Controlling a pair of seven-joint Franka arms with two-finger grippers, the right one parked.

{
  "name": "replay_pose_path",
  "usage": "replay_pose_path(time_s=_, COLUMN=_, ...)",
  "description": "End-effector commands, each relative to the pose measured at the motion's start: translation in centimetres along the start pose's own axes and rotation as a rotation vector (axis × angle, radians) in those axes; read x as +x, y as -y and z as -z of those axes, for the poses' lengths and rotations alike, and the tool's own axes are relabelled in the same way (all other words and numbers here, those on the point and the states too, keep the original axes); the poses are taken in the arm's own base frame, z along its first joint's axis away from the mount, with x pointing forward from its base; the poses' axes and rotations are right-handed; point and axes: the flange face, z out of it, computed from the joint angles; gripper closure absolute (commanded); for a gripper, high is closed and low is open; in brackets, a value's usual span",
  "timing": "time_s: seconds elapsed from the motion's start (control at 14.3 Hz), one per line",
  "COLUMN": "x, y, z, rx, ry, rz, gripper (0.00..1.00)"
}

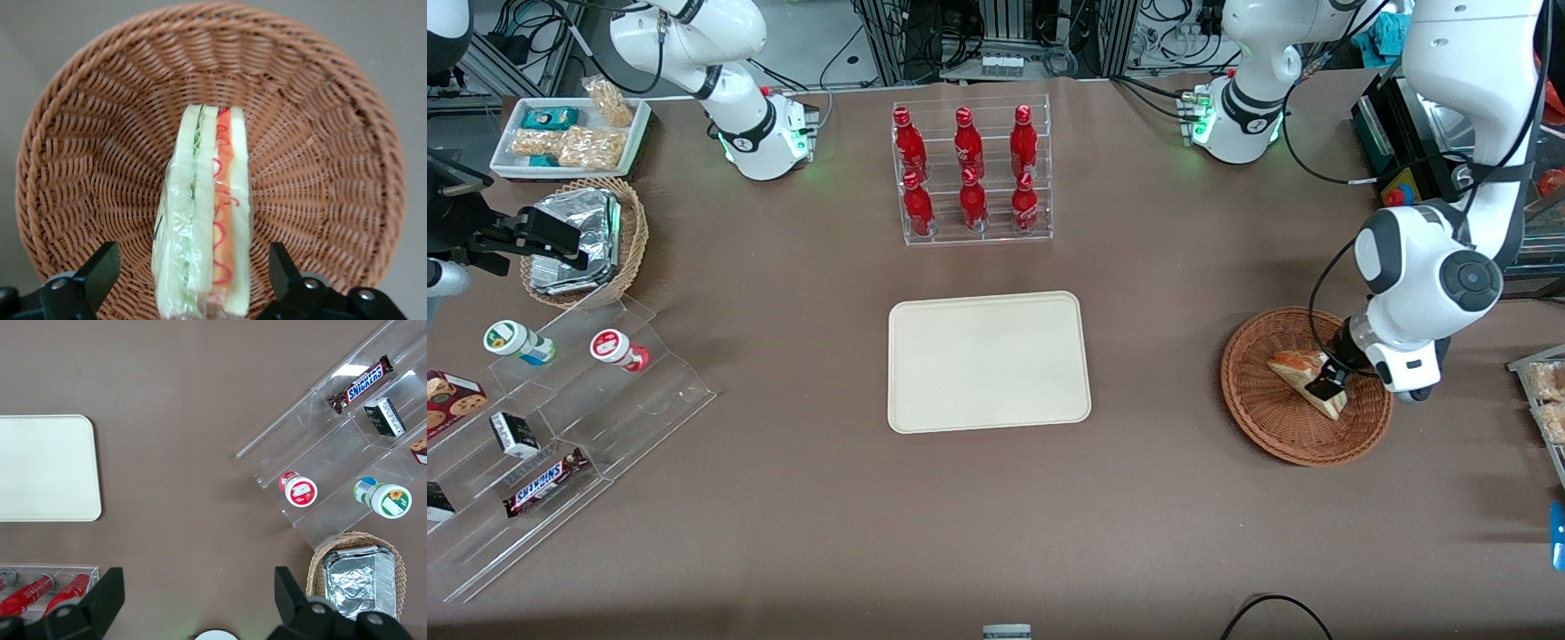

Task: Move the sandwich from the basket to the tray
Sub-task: 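Lower the open left gripper over the sandwich in the basket, then close the left gripper on the wrapped sandwich and lift it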

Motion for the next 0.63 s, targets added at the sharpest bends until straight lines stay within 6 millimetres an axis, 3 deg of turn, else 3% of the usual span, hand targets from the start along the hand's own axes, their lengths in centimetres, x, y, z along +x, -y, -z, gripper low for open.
replay_pose_path(time_s=0.0, x=-0.3, y=-0.2, z=-0.4, rx=0.009, ry=0.011, rz=0.018, gripper=0.72)
replay_pose_path(time_s=0.07, x=-0.4, y=-0.1, z=-0.1, rx=0.027, ry=0.023, rz=0.017, gripper=0.85)
replay_pose_path(time_s=0.28, x=-0.4, y=-1.0, z=3.7, rx=0.085, ry=0.06, rz=-0.012, gripper=0.91)
replay_pose_path(time_s=0.42, x=-2.6, y=-2.9, z=6.6, rx=0.107, ry=0.075, rz=-0.107, gripper=0.92)
replay_pose_path(time_s=0.56, x=-5.2, y=-4.5, z=8.9, rx=0.076, ry=0.066, rz=-0.32, gripper=0.92)
